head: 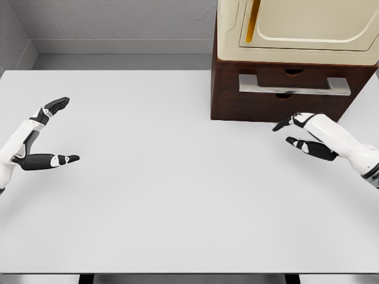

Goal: Put the switch into the drawer with left arm, and close the drawer with right arm

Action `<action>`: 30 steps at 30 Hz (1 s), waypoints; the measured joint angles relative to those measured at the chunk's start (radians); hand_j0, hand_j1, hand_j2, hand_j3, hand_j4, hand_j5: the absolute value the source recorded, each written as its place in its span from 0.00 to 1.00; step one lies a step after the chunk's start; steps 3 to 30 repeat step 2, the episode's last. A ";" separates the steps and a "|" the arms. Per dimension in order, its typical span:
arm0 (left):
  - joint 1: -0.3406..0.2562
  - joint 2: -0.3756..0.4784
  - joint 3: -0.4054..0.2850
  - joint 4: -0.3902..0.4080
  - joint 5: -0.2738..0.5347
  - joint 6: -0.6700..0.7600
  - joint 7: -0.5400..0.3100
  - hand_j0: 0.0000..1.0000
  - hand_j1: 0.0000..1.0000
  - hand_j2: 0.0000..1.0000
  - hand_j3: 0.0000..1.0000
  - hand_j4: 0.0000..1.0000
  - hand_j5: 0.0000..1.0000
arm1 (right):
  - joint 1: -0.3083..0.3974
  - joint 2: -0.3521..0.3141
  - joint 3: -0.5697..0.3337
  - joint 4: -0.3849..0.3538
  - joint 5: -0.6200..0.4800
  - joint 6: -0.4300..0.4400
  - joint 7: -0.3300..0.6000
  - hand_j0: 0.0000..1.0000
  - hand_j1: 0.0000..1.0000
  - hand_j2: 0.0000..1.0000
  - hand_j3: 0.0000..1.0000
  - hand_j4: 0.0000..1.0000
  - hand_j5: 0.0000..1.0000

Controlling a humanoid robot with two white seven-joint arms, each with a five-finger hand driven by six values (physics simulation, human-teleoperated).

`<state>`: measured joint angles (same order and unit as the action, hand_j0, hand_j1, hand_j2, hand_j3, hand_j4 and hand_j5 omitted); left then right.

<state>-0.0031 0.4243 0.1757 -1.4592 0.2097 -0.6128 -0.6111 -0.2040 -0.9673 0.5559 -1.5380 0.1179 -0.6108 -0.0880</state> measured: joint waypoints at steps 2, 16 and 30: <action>0.002 0.000 0.000 0.000 0.000 0.000 0.000 1.00 1.00 1.00 1.00 1.00 1.00 | 0.052 -0.074 -0.019 -0.032 -0.023 0.000 -0.002 0.60 0.60 0.60 0.60 0.60 0.60; 0.002 0.000 0.000 0.000 0.000 0.000 0.000 1.00 1.00 1.00 1.00 1.00 1.00 | 0.052 -0.074 -0.019 -0.032 -0.023 0.000 -0.002 0.60 0.60 0.60 0.60 0.60 0.60; 0.002 0.000 0.000 0.000 0.000 0.000 0.000 1.00 1.00 1.00 1.00 1.00 1.00 | 0.052 -0.074 -0.019 -0.032 -0.023 0.000 -0.002 0.60 0.60 0.60 0.60 0.60 0.60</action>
